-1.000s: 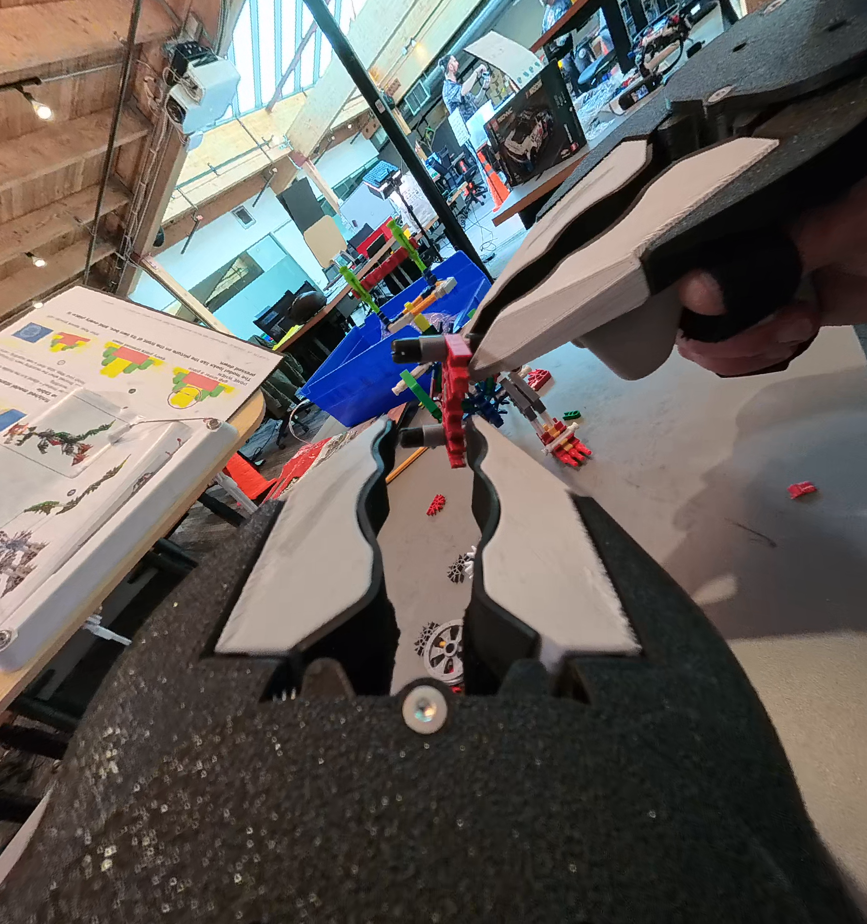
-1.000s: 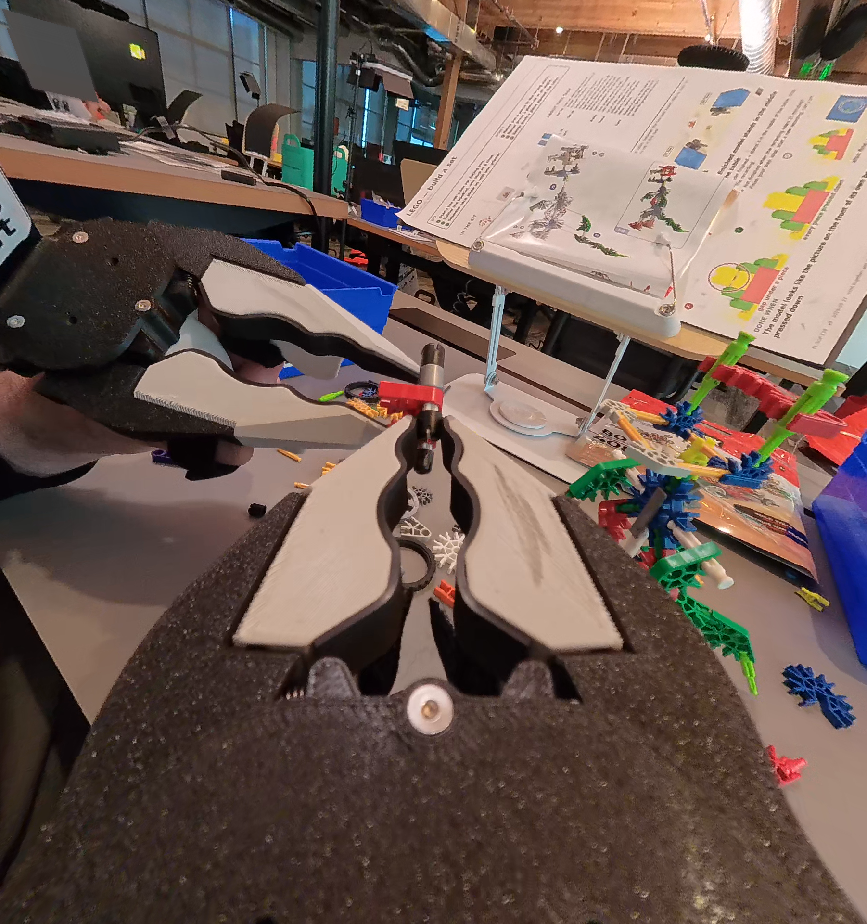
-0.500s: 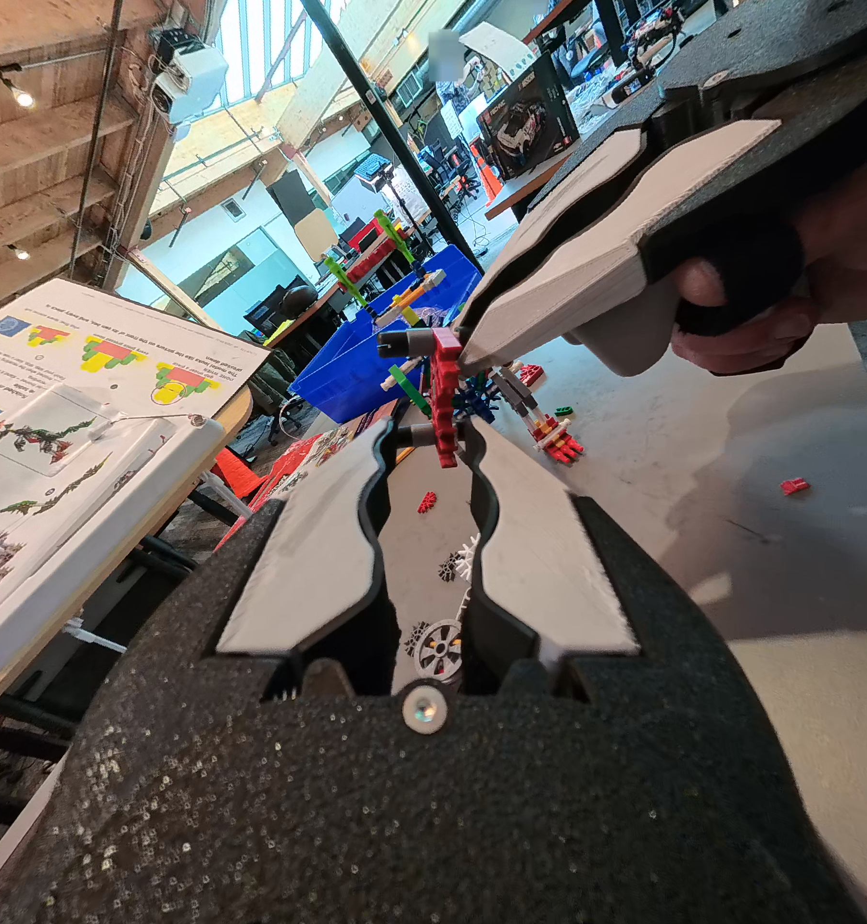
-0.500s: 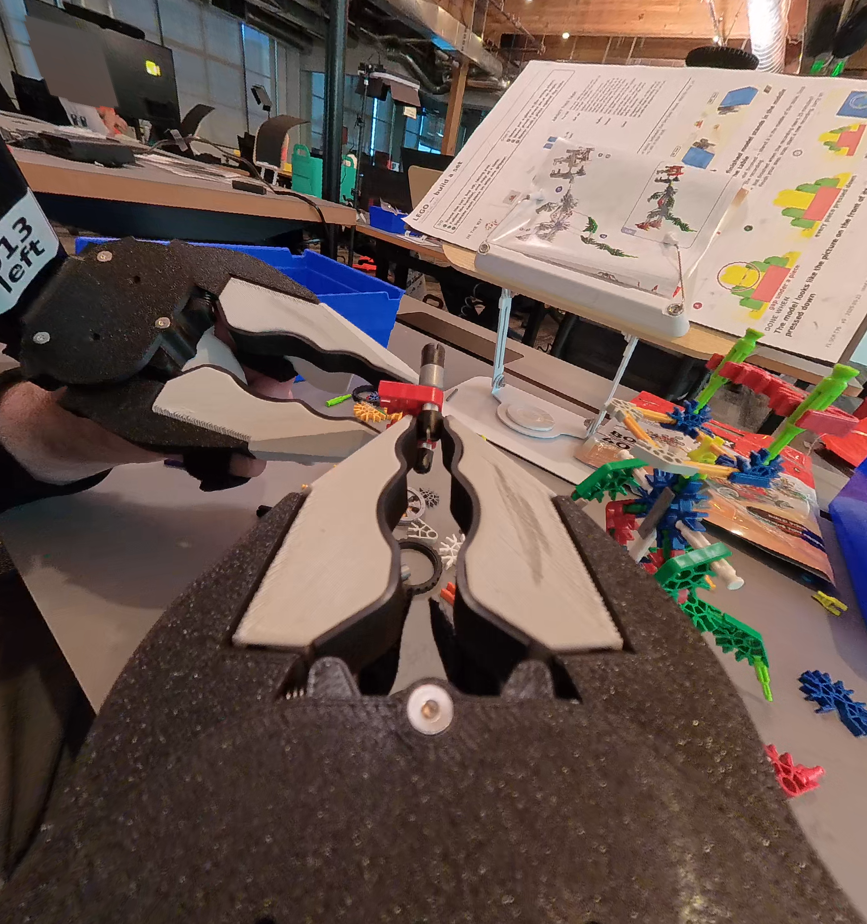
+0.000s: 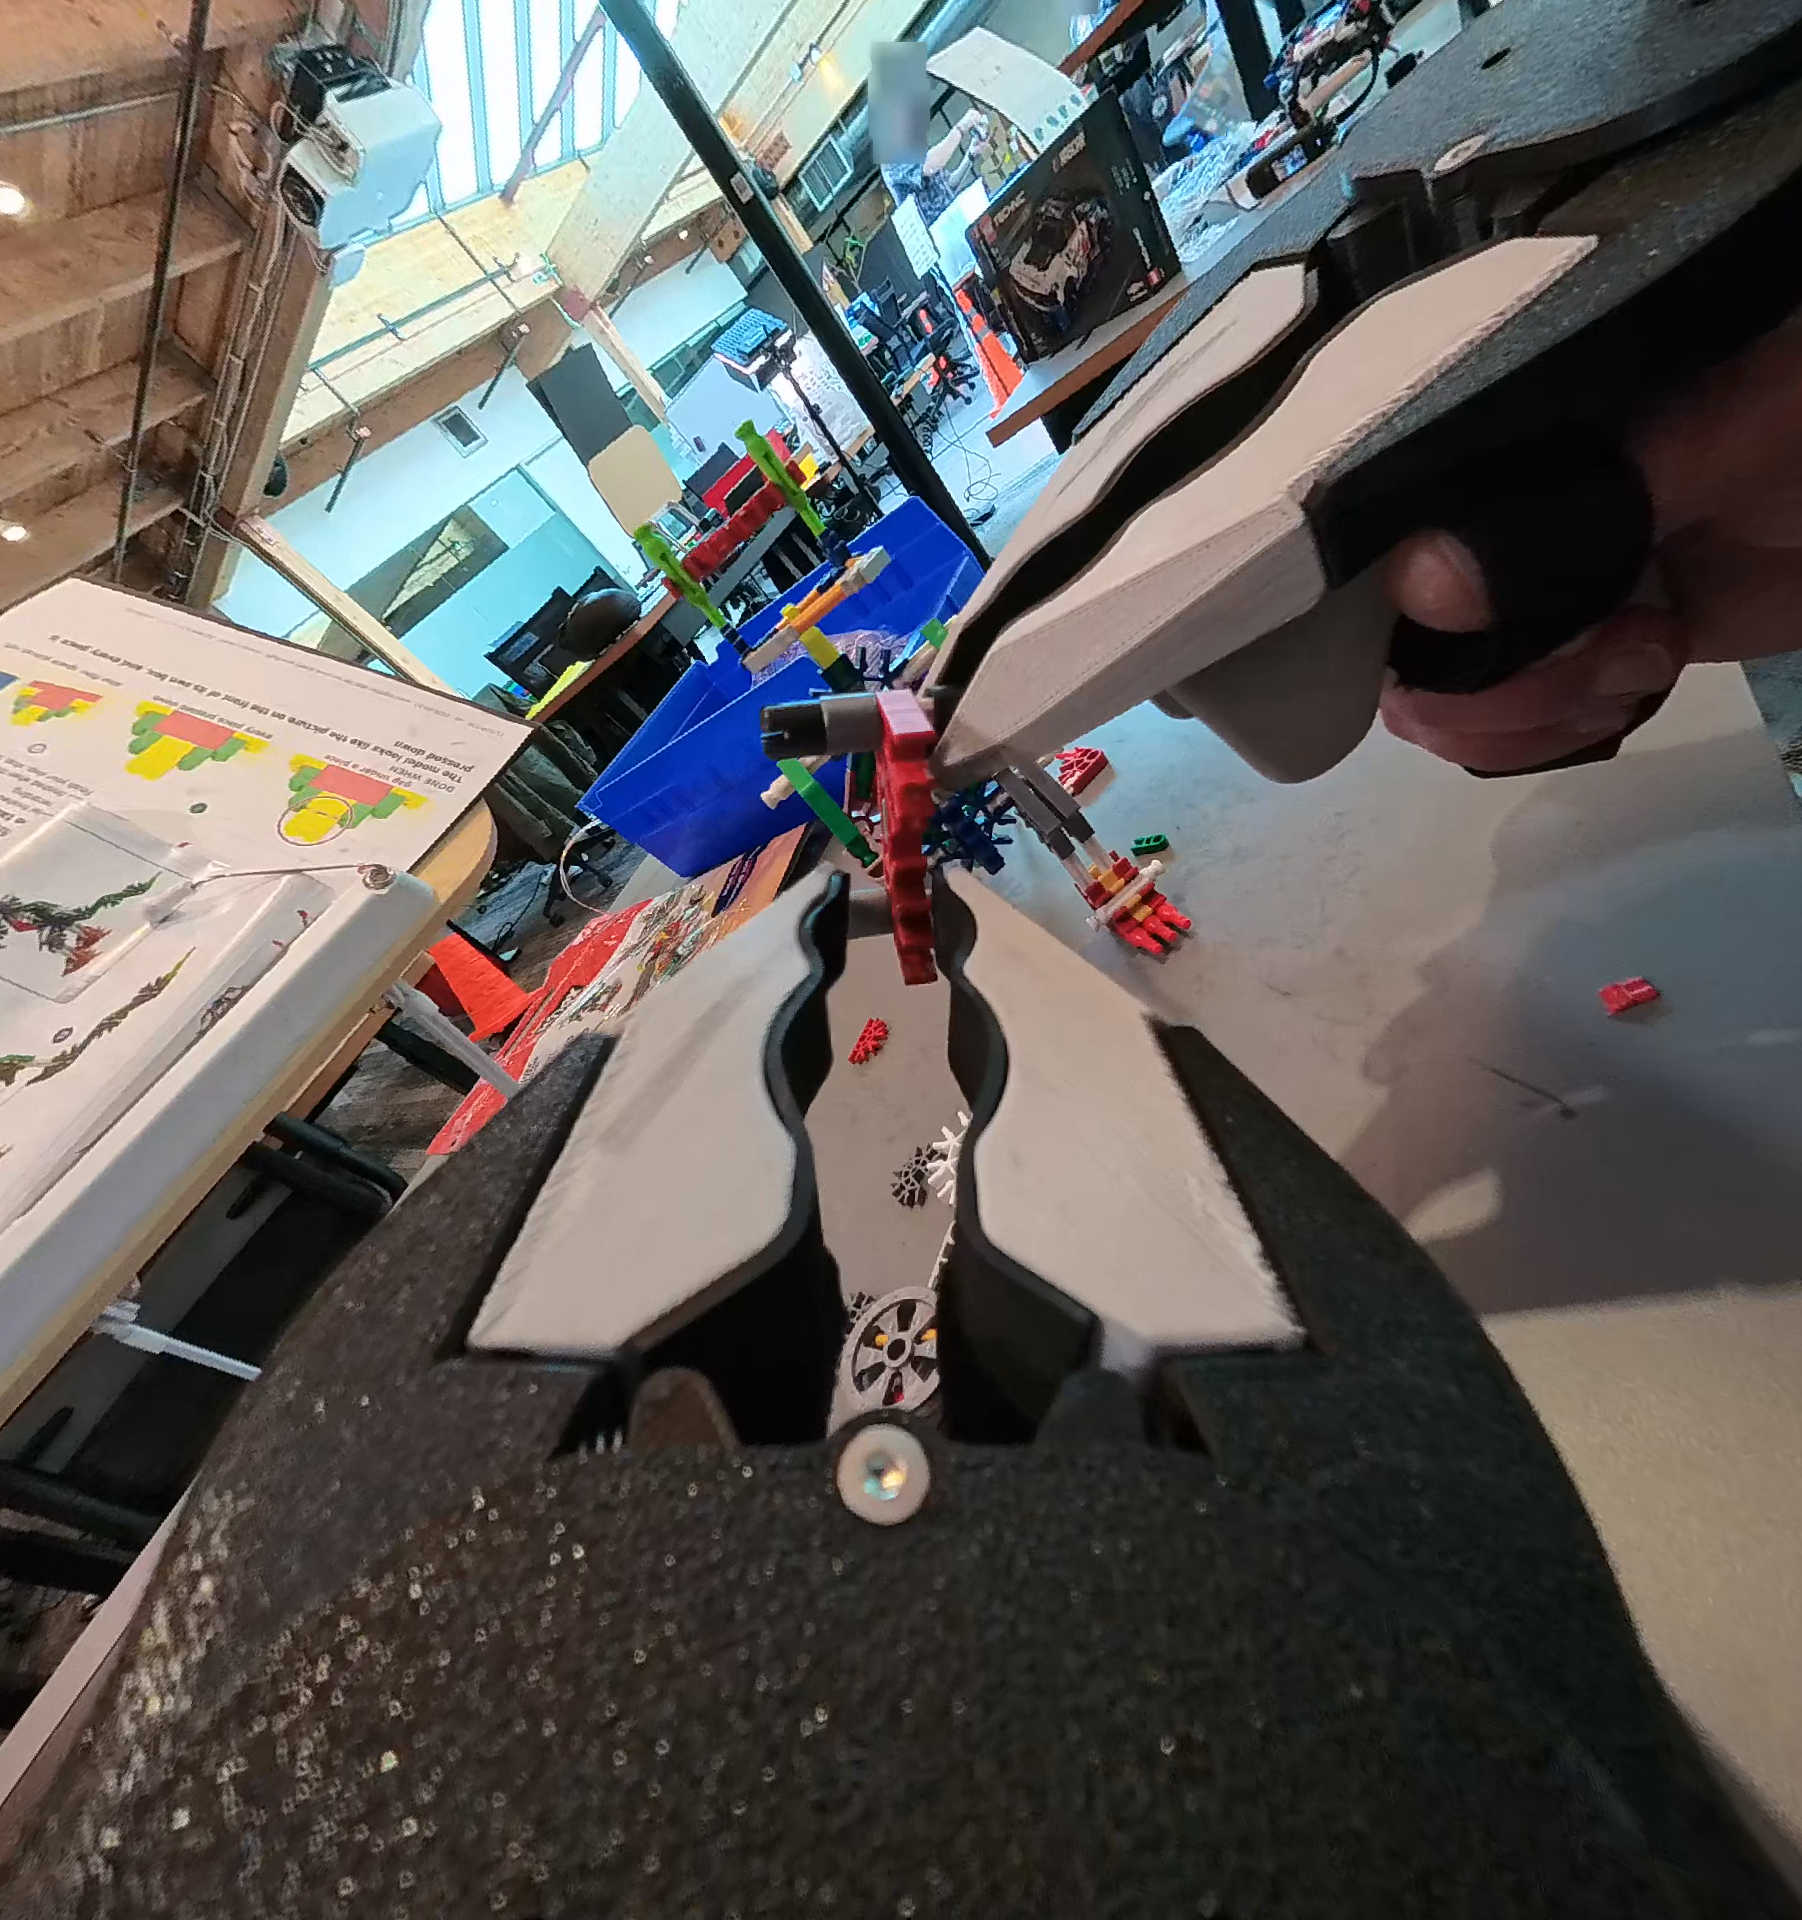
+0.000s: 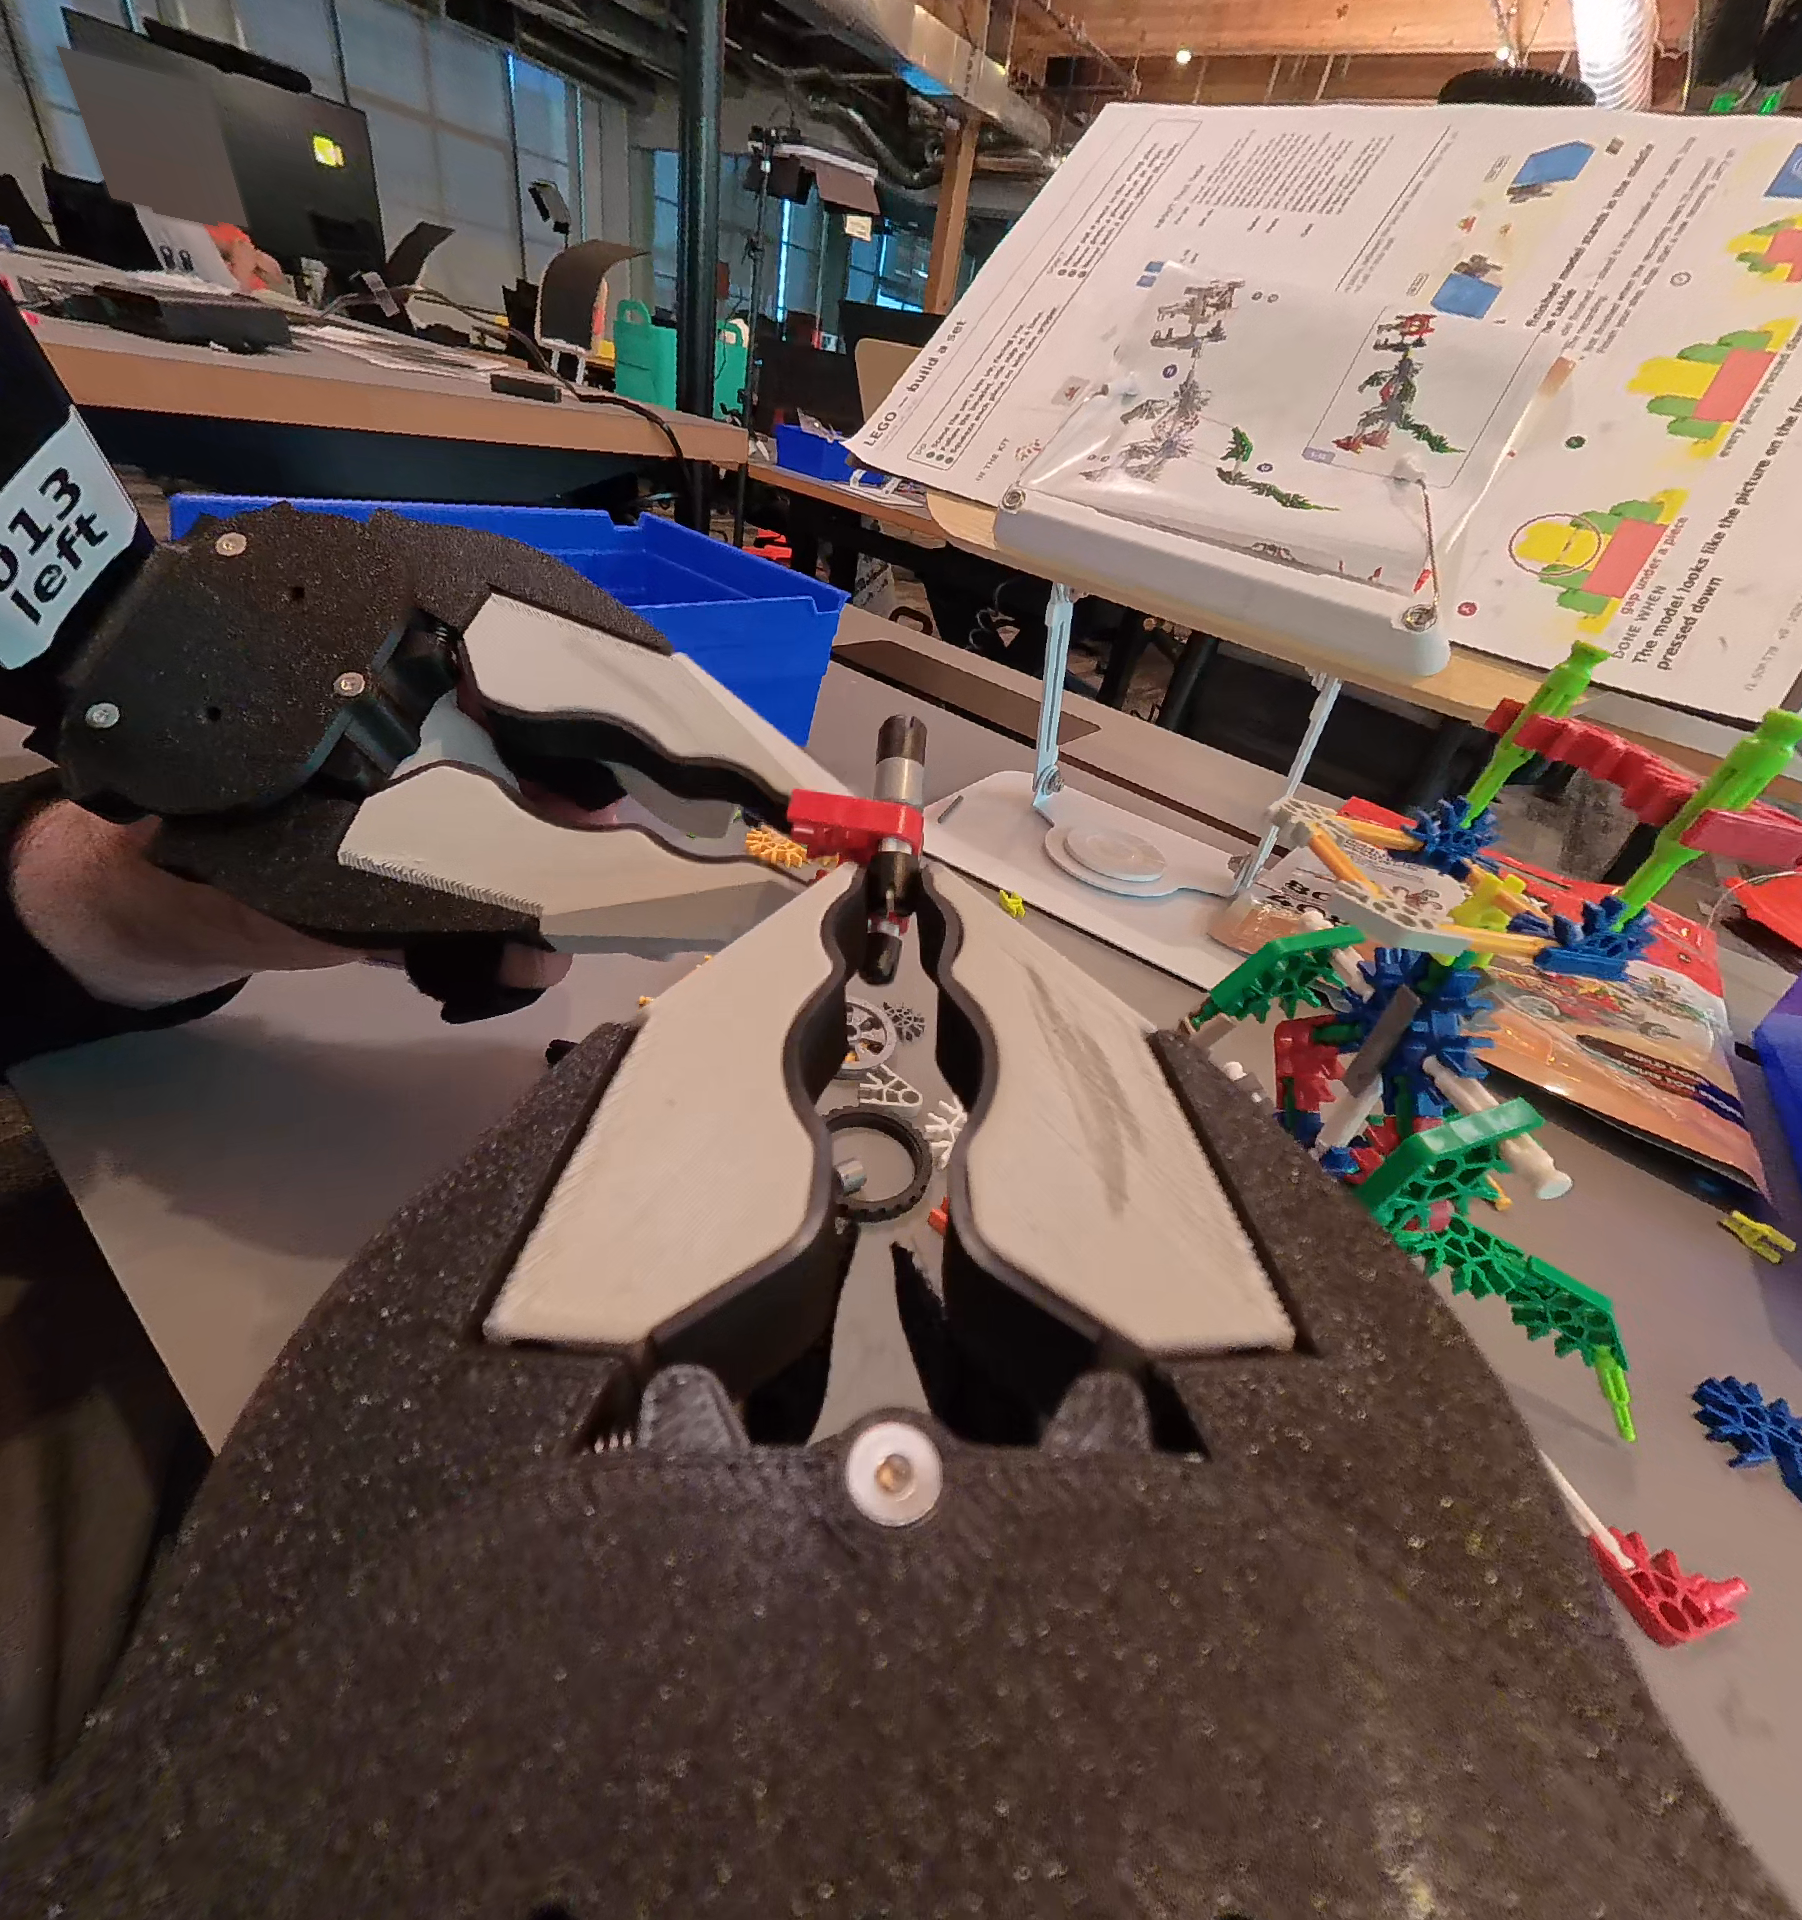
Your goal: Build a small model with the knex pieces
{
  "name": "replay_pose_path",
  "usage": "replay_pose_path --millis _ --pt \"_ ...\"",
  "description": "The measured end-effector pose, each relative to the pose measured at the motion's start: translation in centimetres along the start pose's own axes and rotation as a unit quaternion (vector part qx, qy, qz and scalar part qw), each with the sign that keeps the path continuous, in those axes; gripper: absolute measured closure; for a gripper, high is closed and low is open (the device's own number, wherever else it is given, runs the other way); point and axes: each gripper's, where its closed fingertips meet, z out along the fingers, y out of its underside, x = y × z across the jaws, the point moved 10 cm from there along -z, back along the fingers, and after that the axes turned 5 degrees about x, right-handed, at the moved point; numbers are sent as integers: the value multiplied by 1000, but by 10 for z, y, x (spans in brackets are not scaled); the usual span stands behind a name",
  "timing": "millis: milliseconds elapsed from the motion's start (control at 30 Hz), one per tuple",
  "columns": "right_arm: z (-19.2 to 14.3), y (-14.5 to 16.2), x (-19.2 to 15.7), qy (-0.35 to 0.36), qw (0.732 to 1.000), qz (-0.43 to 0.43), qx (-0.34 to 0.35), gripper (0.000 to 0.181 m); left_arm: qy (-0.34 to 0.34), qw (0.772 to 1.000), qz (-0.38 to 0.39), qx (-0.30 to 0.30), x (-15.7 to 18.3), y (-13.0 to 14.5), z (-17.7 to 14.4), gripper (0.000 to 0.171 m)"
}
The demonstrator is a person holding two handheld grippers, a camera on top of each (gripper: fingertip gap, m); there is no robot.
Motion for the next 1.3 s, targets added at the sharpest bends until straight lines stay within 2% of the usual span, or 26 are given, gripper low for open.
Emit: replay_pose_path --millis 67,1300 --pt "0 0 0 -1 1000 3 1 174 5 1000 1 2 1 0 0 166" --pt "-11 10 3 -24 999 -10 -33 173 32 999 17 -17 9 2 4 168"
